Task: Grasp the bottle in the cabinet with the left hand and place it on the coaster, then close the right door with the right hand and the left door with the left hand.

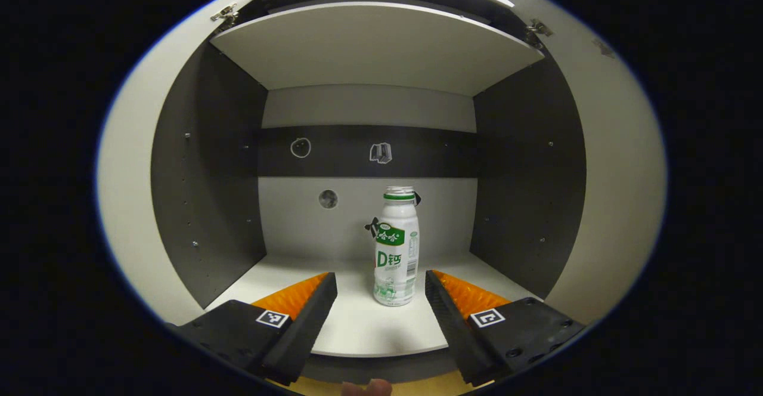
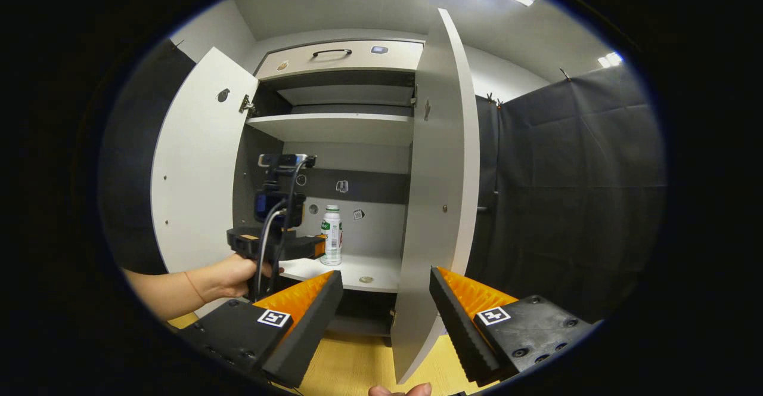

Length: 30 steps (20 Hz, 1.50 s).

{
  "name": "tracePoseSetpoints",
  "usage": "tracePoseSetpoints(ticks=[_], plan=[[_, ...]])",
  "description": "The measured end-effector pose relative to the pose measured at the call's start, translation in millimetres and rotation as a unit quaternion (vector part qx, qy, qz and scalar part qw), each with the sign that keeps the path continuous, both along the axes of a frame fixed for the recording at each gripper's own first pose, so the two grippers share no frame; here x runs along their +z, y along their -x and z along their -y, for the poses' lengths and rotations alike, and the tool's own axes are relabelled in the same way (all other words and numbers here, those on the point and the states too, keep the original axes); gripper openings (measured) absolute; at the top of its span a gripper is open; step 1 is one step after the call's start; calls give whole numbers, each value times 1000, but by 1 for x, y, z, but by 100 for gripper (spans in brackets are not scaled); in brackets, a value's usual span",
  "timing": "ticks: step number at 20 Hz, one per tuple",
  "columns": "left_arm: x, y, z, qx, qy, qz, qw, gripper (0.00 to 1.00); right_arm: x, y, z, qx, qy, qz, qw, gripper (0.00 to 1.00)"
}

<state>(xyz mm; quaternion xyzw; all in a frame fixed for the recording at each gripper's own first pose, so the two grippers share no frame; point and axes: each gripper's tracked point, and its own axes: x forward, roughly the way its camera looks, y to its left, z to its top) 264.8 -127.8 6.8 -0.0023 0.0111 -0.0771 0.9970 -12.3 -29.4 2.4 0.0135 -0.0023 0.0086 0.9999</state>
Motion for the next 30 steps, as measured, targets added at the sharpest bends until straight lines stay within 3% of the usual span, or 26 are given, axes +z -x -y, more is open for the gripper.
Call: tracePoseSetpoints(ticks=[5, 10, 15, 20, 21, 23, 27, 30], plan=[[-2, -42, 18, 3, -24, 12, 1000, 95, -7, 2, 0, 12, 0, -8, 1000, 97], [-6, -75, 16, 26, 4, 2, 1000, 95, -15, 1, 3, 14, 3, -15, 1000, 97], [1, -103, 28, 23, -33, 15, 999, 95, -31, 0, 10, 11, -14, -37, 999, 97], [3, -128, 24, 49, -8, 8, 999, 95, -32, 5, 13, 16, -22, -37, 999, 98], [1, -130, 23, 49, -9, 5, 999, 93, -30, 6, 15, 16, -26, -35, 999, 98], [2, -129, 24, 44, -11, 7, 999, 77, -32, 7, 19, 13, -31, -36, 999, 97], [11, -106, 17, 38, 12, 4, 999, 74, -27, 11, 21, 9, -34, -31, 999, 98], [33, -60, 3, 29, 11, 24, 999, 73, -20, 17, 19, 9, -35, -20, 999, 98]])
